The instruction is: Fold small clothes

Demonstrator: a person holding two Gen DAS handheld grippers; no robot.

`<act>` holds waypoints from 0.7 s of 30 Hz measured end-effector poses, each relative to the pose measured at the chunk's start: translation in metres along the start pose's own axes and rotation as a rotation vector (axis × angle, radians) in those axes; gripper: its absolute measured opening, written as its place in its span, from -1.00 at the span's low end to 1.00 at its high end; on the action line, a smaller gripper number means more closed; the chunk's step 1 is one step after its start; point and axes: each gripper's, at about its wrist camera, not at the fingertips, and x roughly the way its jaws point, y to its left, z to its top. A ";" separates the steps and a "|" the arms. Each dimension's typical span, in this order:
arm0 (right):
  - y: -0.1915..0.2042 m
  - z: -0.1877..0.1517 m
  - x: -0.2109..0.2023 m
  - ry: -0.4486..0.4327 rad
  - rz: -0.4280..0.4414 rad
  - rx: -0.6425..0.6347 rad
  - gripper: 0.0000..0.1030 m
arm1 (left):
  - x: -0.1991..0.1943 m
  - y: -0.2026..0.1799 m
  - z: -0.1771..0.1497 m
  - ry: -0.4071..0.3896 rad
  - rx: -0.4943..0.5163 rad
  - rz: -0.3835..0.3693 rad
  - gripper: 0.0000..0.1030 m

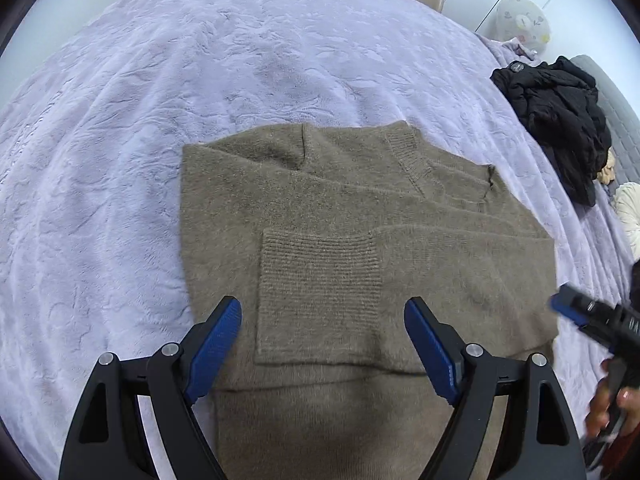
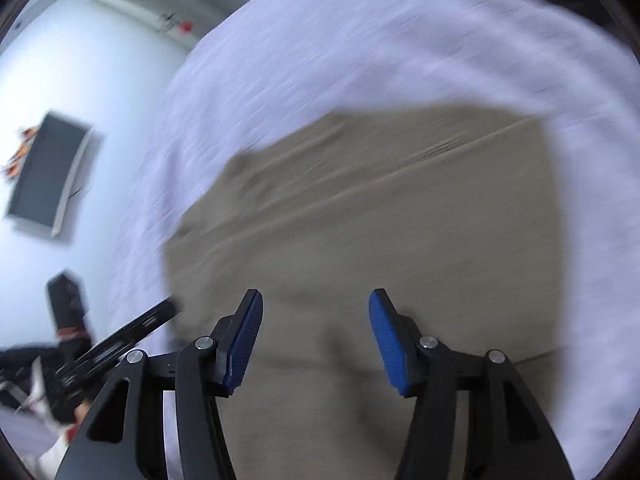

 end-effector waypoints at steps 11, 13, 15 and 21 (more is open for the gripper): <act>-0.147 0.014 0.009 0.045 0.113 0.330 -0.63 | 0.023 -0.017 -0.005 0.033 0.052 0.068 0.65; -0.154 0.017 0.015 0.053 0.034 0.322 -0.64 | 0.031 -0.019 -0.008 0.037 0.069 0.089 0.65; -0.159 0.019 0.016 0.046 0.041 0.338 -0.64 | 0.037 -0.020 -0.011 0.032 0.076 0.097 0.65; -0.126 0.018 -0.001 0.039 -0.077 0.218 -0.05 | 0.034 -0.016 -0.005 0.090 0.056 0.062 0.72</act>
